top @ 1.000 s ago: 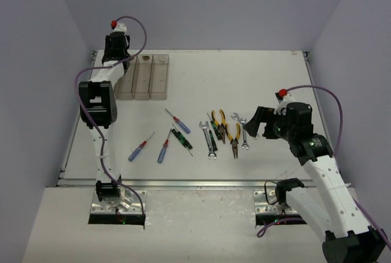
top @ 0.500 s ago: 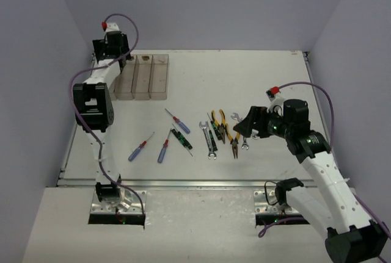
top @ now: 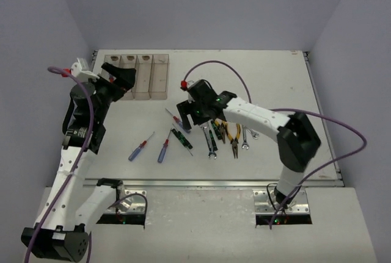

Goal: Sort the tools into containers

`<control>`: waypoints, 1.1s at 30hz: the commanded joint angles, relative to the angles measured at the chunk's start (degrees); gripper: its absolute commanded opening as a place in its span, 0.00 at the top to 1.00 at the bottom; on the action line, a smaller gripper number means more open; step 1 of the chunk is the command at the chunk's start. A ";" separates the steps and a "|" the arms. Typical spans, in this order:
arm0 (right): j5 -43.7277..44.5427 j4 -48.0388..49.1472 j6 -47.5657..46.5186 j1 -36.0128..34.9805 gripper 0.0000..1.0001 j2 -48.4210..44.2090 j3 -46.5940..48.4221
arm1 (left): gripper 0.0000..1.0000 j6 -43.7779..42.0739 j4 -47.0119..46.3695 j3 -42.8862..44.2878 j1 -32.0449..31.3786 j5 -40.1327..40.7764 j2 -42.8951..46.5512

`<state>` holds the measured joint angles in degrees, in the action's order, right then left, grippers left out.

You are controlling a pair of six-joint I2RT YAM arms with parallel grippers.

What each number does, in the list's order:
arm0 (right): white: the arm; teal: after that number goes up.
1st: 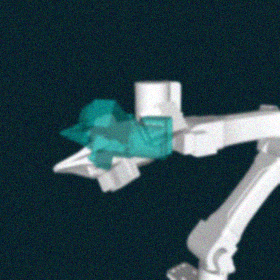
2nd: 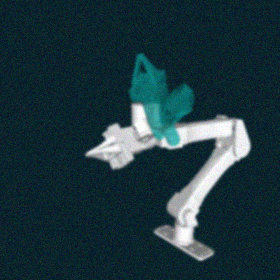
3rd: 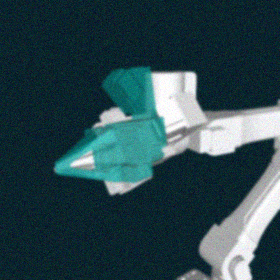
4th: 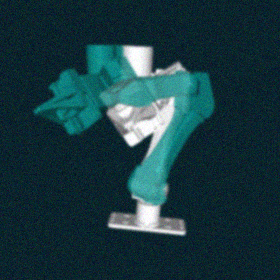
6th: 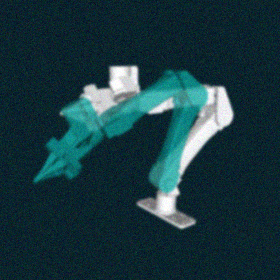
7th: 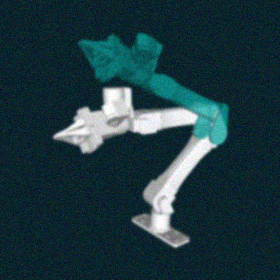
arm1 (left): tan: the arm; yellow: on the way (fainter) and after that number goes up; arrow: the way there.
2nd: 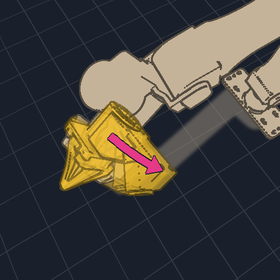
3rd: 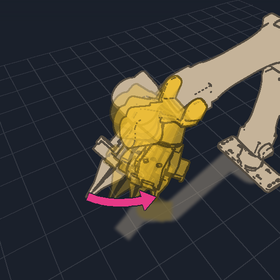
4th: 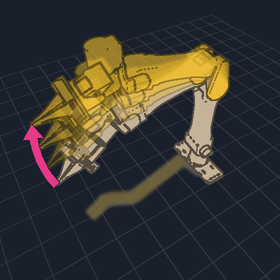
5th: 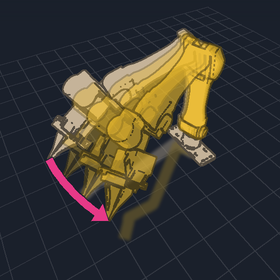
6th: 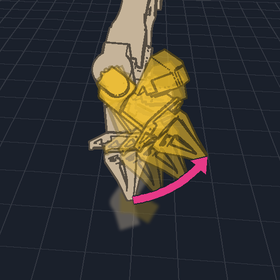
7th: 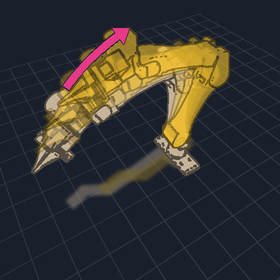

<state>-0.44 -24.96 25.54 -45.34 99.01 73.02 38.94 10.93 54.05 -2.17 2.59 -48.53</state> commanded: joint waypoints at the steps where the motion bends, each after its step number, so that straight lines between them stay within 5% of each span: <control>1: 11.07 -8.51 -7.74 -0.19 0.20 14.11 16.27 | 0.00 -5.67 11.57 -5.60 -1.61 -3.33 5.85; 7: 6.88 -14.42 -9.89 -0.19 0.31 28.95 27.07 | 0.00 -12.44 16.31 -7.40 -1.61 -7.15 10.28; 12: 5.43 -14.09 -9.26 -0.10 0.52 33.43 29.31 | 0.00 -14.59 16.09 -10.79 -1.61 -7.16 10.81; 15: 8.81 -14.30 -8.30 0.54 0.95 33.69 29.00 | 0.00 -14.11 14.95 -12.21 -1.64 -9.97 10.65; 16: 9.05 -14.27 -7.88 0.86 1.00 32.92 28.55 | 0.00 -13.65 14.65 -12.52 -1.70 -10.93 10.65; 21: 4.05 -8.99 -2.06 2.04 1.00 18.28 17.03 | 0.00 -7.26 0.77 -20.85 -1.70 -26.00 7.23; 26: -19.48 13.47 0.87 3.78 1.00 -4.34 -6.02 | 0.00 10.19 -42.53 -31.61 -5.88 -45.62 -1.03; 31: -36.81 28.19 3.12 4.37 1.00 -15.66 -16.49 | 0.02 11.77 -50.81 -29.30 -15.21 -43.23 -7.84; 33: -38.35 29.97 4.15 4.24 1.00 -17.28 -17.06 | 0.15 12.20 -49.56 -27.76 -17.72 -39.43 -9.54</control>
<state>-24.64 -10.25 26.59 -40.71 84.83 58.33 46.98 -23.55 21.79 -15.17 -36.89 -56.20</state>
